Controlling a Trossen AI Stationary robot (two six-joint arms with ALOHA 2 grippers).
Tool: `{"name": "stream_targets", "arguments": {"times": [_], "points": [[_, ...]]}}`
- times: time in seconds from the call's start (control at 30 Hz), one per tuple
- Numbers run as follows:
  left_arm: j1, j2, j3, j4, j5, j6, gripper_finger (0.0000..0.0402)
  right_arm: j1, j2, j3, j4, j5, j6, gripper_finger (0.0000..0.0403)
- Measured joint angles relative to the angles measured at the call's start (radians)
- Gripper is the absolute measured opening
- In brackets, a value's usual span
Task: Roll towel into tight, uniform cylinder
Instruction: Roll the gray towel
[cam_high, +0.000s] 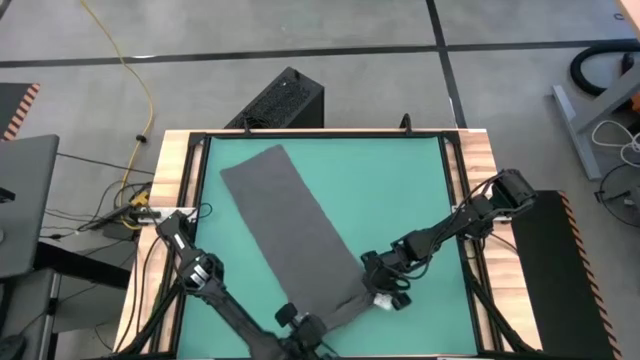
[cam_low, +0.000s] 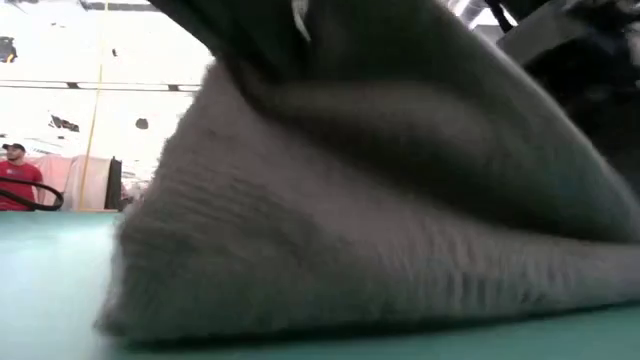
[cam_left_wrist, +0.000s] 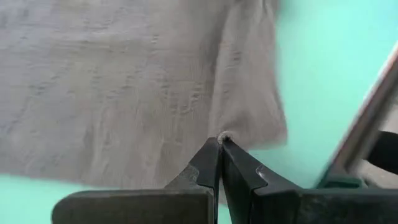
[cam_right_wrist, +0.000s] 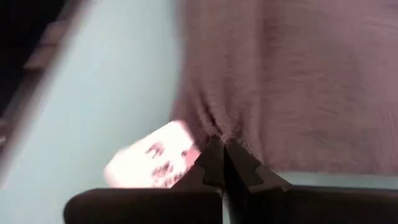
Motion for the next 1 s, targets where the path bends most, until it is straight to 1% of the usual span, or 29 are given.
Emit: {"name": "stream_targets", "arguments": {"times": [0.07,0.13,0.23,0.3,0.4,0.5,0.63,0.73,0.8,0.9,1.0], "points": [[-0.021,-0.001,0.0,-0.028,-0.005,-0.057,0.0,0.017,0.0,0.022,-0.02,-0.092,0.003,0.0015],[-0.036,-0.001,-0.001,-0.04,0.002,-0.111,0.0,0.036,0.0,0.048,-0.018,-0.103,0.002,0.0015],[-0.043,-0.002,-0.027,-0.012,0.014,-0.15,0.0,0.05,0.004,0.078,0.023,-0.031,-0.001,0.0015],[-0.042,0.002,-0.038,0.005,0.025,-0.16,0.0,0.048,0.005,0.087,0.052,0.039,-0.009,0.0015],[-0.04,0.0,-0.082,0.083,0.035,-0.156,0.0,0.036,0.005,0.087,0.065,0.136,-0.012,0.0015],[-0.042,0.001,-0.117,0.107,0.075,-0.18,0.0,0.025,0.012,0.088,0.078,0.194,-0.016,0.0015],[-0.069,0.002,-0.145,0.1,0.054,-0.258,0.0,0.017,0.072,0.088,0.096,0.208,-0.008,0.0015],[-0.085,0.002,-0.147,0.091,0.072,-0.306,0.0,0.017,0.132,0.09,0.119,0.237,0.013,0.0015],[-0.087,0.002,-0.147,0.09,0.102,-0.31,0.0,0.017,0.16,0.095,0.13,0.252,0.019,0.0015],[-0.084,0.002,-0.147,0.095,0.153,-0.263,0.0,0.019,0.195,0.095,0.137,0.255,0.035,0.0015],[-0.074,0.002,-0.147,0.079,0.236,-0.207,0.0005,0.02,0.196,0.095,0.131,0.263,0.052,0.0015]]}}
